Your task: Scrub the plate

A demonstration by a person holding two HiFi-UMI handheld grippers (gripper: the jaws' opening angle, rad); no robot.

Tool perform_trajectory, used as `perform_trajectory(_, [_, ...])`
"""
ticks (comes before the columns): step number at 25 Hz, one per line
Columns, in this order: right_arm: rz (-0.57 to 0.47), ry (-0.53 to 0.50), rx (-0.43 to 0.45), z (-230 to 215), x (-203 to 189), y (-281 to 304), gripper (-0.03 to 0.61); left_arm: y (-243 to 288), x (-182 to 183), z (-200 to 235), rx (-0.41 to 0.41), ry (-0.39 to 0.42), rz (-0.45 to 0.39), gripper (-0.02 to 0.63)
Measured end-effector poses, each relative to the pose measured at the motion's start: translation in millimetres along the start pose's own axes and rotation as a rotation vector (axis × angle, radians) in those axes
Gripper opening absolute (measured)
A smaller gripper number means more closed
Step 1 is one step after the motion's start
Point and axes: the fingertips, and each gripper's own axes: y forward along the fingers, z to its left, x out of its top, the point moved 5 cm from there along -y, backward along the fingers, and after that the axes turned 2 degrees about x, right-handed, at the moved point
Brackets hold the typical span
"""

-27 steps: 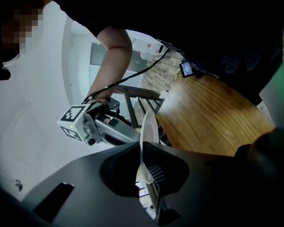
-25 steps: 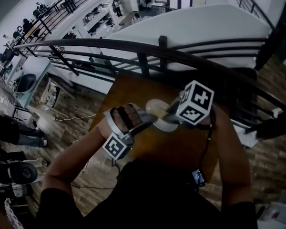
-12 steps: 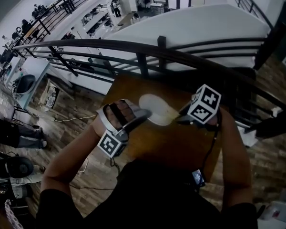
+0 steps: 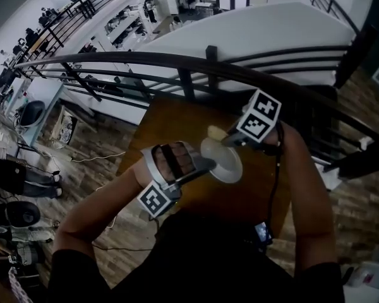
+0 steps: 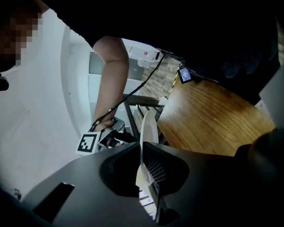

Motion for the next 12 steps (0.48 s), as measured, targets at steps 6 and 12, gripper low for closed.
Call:
perform_trajectory(6, [-0.008, -0.104, 0.013, 39, 31, -3, 0.058, 4, 6, -2, -0.018, -0.004, -0.027, 0.021])
perform_trajectory(12, [-0.044, -0.175, 0.060, 78, 25, -2, 0.057, 5, -15, -18, -0.026, -0.055, 0.053, 0.020])
